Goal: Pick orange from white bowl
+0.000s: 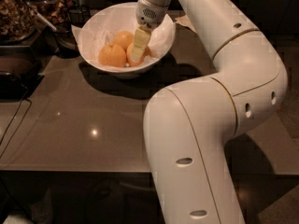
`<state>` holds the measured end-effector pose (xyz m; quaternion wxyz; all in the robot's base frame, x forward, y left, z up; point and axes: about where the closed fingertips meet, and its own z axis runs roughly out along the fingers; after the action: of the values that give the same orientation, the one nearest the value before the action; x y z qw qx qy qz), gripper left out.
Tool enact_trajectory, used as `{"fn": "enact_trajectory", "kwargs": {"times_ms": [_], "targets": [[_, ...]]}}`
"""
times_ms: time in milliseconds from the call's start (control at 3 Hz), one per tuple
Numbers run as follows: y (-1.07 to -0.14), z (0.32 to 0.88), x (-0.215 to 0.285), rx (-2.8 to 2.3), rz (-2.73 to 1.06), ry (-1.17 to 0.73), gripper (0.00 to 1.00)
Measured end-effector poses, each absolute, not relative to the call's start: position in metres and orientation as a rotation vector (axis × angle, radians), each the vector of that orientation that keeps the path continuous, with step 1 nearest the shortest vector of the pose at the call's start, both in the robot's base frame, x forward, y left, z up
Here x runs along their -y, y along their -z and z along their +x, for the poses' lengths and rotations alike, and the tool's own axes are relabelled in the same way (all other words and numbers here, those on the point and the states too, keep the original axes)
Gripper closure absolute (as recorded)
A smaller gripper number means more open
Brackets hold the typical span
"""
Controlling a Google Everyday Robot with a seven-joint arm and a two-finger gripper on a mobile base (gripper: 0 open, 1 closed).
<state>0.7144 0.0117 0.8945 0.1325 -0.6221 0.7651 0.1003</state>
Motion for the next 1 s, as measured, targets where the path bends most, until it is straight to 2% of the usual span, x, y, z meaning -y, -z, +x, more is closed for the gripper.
{"fn": "enact_trajectory", "kwargs": {"times_ms": [1000], "targets": [[-0.875,0.712,-0.016,-2.231,-1.834,-0.35,0.21]]}}
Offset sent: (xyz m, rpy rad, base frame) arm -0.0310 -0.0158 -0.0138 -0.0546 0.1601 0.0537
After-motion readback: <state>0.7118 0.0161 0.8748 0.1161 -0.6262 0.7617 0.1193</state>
